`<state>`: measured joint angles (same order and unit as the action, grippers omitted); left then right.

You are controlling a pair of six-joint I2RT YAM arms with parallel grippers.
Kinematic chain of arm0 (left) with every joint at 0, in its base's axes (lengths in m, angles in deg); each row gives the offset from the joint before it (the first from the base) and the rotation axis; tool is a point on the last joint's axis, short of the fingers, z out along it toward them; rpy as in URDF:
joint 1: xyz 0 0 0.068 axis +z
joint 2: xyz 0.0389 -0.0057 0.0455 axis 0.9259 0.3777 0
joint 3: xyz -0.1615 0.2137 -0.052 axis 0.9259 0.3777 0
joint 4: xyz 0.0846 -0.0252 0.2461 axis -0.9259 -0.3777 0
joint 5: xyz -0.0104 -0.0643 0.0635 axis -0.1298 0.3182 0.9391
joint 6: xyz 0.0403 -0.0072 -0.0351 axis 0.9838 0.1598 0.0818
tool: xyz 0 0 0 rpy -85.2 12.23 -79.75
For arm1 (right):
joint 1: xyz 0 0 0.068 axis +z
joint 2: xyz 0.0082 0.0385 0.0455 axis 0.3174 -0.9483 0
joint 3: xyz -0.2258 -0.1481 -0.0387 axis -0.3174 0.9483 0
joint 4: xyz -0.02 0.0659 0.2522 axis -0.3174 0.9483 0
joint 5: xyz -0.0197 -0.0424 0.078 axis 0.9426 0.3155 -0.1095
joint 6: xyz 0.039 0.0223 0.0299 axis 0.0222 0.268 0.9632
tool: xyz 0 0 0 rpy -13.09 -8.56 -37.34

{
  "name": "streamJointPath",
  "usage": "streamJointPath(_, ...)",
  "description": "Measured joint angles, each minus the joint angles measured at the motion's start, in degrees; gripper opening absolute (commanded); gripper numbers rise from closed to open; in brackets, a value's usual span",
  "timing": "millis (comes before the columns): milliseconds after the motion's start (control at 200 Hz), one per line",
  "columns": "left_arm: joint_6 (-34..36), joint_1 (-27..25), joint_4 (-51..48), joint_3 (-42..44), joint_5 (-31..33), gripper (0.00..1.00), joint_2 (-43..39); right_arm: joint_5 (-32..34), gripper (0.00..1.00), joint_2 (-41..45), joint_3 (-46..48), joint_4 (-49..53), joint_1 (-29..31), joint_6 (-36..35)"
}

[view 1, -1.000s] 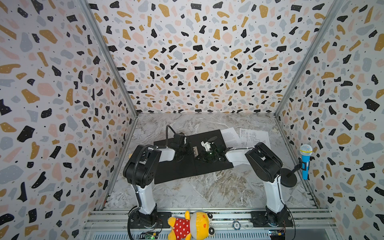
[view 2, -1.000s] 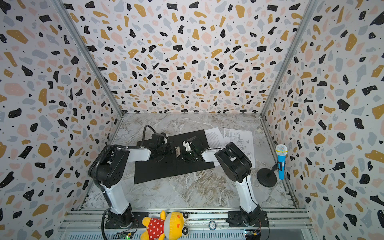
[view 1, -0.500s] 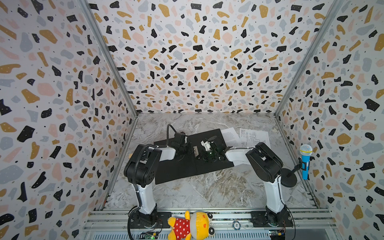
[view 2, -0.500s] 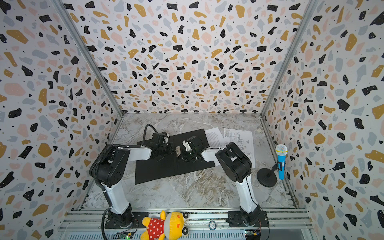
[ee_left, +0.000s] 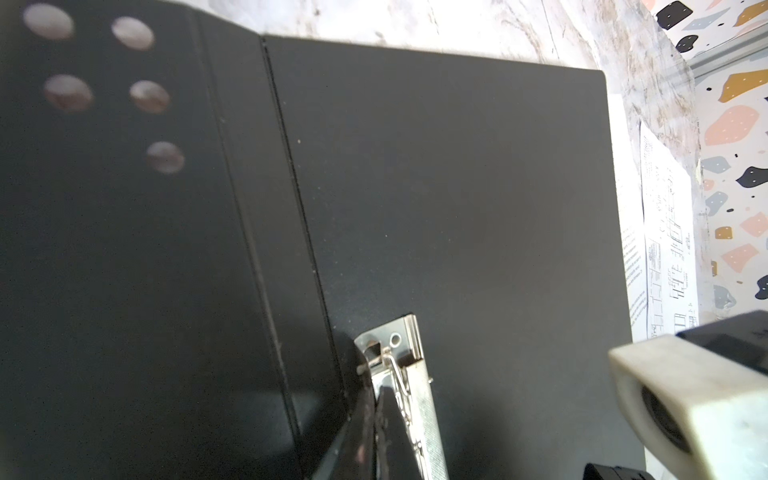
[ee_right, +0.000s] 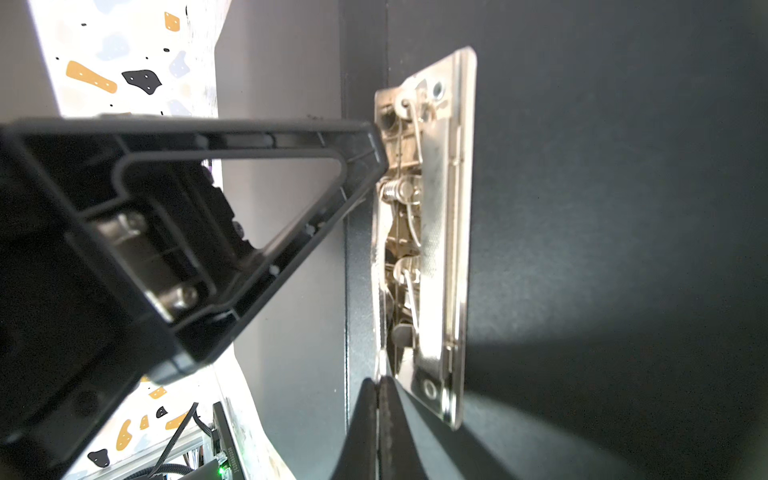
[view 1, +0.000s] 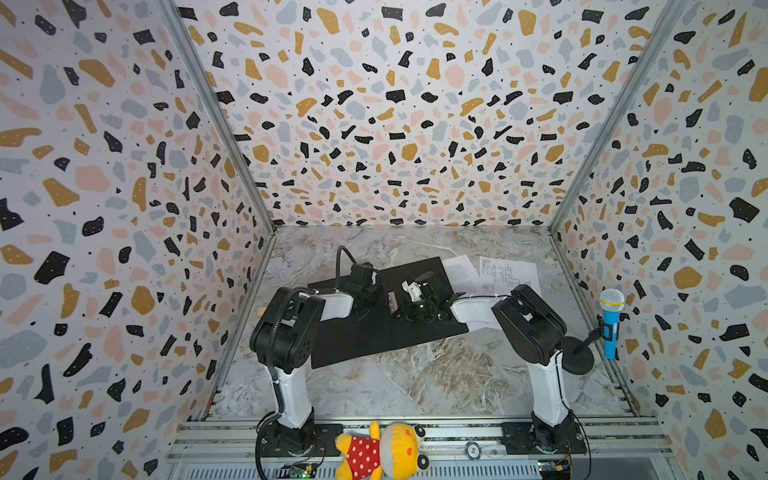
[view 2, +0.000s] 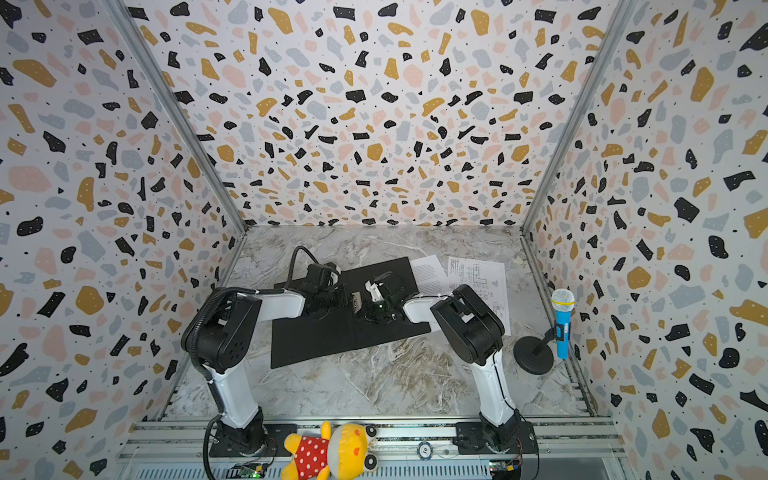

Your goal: Put the files into the folder

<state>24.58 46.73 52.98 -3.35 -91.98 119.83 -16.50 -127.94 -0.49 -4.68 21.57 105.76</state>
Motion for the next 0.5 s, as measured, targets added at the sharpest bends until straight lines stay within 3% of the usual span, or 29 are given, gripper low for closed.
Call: streamJointPath(501,0.0,-0.2,0.5,-0.5,0.0,0.05,0.6,0.0,0.0,-0.1,1.5,-1.9,-0.8,-0.5)
